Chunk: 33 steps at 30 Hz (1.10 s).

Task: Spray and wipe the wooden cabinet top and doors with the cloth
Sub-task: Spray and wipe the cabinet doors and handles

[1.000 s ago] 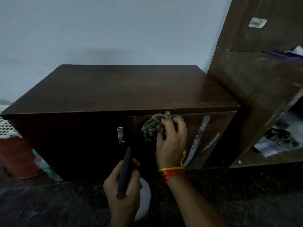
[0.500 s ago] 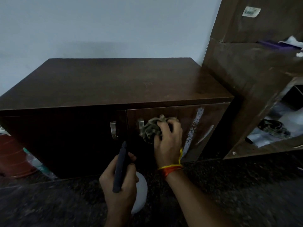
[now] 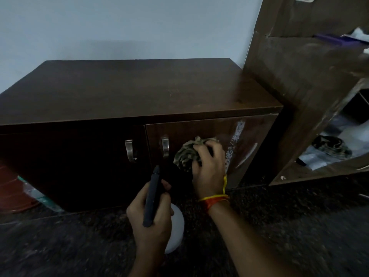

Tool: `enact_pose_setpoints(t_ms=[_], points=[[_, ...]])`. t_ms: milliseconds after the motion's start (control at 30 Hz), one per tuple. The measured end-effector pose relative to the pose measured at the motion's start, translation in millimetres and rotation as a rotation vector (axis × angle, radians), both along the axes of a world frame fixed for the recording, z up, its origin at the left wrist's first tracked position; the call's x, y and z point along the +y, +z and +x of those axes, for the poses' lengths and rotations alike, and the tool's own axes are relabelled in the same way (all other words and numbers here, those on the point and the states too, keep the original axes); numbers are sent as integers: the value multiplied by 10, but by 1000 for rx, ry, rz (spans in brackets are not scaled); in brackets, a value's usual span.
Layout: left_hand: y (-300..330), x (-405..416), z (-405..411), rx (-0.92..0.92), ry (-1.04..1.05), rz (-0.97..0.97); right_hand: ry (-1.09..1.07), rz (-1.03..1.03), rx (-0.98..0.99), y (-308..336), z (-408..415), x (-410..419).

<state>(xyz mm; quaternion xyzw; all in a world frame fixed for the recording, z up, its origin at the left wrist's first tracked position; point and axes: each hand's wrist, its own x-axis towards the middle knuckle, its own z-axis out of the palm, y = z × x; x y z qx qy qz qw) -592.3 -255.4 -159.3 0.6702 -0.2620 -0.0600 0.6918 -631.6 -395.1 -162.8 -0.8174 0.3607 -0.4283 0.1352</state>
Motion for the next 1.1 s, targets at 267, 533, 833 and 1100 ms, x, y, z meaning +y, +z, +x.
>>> enact_pose_setpoints(t_ms=[267,533,833,1100], points=[[52,-167,71,17,21,-49,-30,-80,-63,139,-33,-85],[-63,-209,-13,40,-5,-45,-4,26,-91,-78,-146,-38],[-81,-268,-9,16,-19,-60,-17,-175,-114,67,-143,-188],[-275,-188,57,27,-14,-14,50,40,-5,-828,-232,-184]])
